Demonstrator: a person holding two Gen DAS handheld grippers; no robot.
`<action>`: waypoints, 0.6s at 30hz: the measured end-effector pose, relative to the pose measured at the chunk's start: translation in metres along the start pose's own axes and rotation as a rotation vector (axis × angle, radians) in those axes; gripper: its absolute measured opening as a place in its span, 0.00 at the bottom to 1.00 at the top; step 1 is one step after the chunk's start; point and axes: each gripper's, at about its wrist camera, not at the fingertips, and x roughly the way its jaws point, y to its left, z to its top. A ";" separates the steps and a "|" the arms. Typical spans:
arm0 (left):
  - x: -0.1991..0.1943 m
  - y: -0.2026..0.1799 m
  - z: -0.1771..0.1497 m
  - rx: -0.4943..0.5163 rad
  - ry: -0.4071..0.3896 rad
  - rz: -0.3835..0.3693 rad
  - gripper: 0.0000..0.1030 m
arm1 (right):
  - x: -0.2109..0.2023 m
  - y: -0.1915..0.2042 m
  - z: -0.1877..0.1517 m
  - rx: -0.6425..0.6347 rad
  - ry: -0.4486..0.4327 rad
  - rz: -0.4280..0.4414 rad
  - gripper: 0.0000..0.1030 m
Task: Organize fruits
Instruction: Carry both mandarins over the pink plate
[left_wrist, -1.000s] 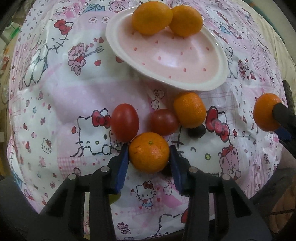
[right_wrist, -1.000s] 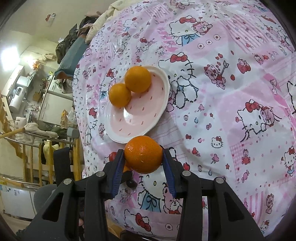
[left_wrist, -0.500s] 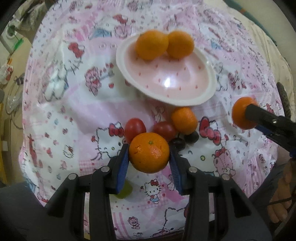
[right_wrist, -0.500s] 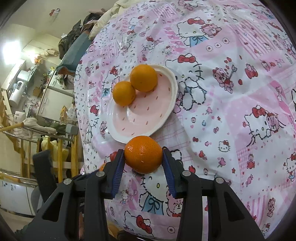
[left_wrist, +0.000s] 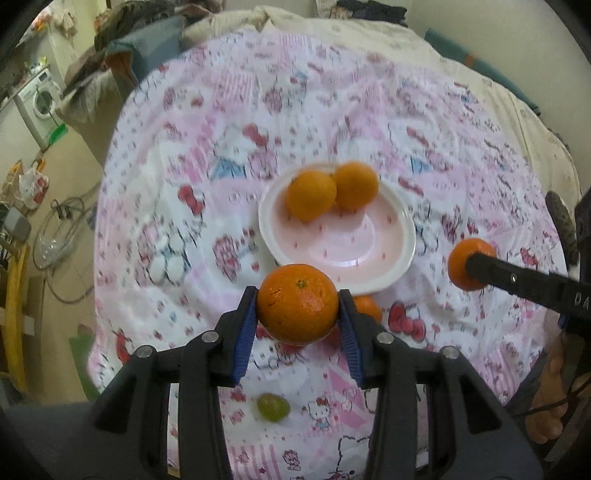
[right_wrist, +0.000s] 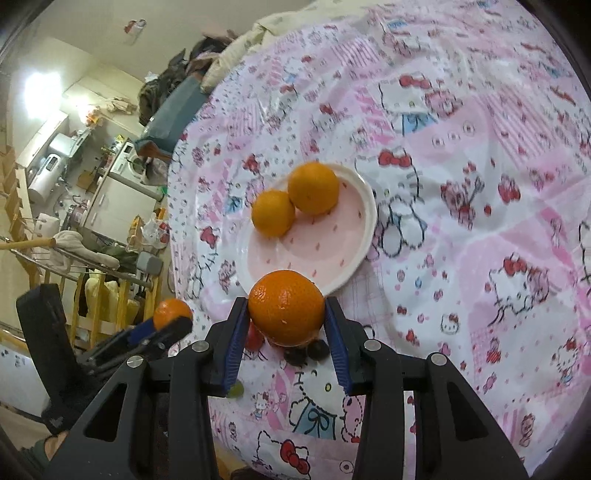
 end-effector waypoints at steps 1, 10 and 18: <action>-0.002 0.001 0.006 0.000 -0.008 0.002 0.37 | -0.002 0.002 0.002 -0.009 -0.009 0.001 0.42; 0.011 0.011 0.040 -0.012 -0.003 0.012 0.37 | -0.006 0.010 0.025 -0.069 -0.056 -0.019 0.42; 0.046 0.020 0.059 -0.061 0.052 0.014 0.37 | 0.012 0.008 0.052 -0.046 -0.042 0.003 0.42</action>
